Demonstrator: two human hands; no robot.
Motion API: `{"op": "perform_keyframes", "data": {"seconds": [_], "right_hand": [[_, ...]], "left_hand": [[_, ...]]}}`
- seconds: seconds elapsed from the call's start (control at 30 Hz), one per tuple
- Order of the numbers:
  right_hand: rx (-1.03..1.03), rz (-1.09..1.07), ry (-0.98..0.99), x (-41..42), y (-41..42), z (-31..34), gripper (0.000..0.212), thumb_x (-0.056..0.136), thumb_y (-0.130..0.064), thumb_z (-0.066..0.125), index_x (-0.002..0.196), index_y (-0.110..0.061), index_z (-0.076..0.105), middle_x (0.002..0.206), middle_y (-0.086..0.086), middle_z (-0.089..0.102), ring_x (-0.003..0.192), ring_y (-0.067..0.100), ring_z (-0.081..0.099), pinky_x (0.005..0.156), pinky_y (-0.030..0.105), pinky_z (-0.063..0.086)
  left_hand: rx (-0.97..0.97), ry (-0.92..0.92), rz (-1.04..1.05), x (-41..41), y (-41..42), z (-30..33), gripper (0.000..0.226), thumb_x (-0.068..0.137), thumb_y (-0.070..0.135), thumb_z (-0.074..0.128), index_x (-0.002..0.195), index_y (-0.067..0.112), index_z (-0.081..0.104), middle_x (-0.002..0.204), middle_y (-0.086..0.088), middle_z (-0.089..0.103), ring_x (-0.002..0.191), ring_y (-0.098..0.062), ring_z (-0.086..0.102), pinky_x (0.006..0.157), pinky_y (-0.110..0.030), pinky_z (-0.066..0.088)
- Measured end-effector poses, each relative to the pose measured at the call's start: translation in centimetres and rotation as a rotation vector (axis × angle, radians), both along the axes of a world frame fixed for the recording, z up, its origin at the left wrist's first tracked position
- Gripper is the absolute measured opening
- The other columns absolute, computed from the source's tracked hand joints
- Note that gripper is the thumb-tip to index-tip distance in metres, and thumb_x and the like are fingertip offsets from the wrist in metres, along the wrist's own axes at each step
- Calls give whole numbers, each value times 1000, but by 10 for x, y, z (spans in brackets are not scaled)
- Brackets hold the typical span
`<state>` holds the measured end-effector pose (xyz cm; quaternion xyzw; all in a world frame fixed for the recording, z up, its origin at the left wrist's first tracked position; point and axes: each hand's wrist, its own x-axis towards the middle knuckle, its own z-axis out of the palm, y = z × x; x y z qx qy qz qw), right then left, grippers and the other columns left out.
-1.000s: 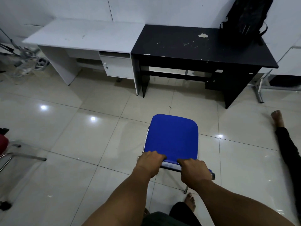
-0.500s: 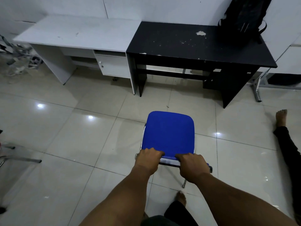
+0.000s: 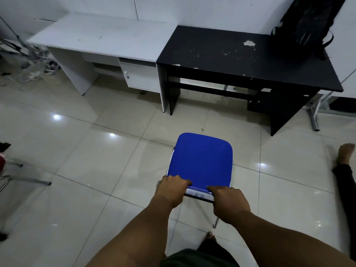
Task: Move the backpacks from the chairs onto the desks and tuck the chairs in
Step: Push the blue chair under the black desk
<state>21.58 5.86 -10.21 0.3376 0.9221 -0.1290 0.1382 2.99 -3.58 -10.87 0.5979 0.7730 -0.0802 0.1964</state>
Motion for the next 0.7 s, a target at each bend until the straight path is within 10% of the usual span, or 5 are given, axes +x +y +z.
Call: {"op": "perform_keyframes", "data": {"seconds": [0.7], "right_hand": [[40,54,-26,-35,119,5,32,85,-22,60,114,-35,55,93,-9,68,80,17,65,72,30,52]], "left_hand": [[95,41,73,-20,108,-1,39,85,13,62,119,32,58,104,-2,70,95,-27,67,87,-42,56]]}}
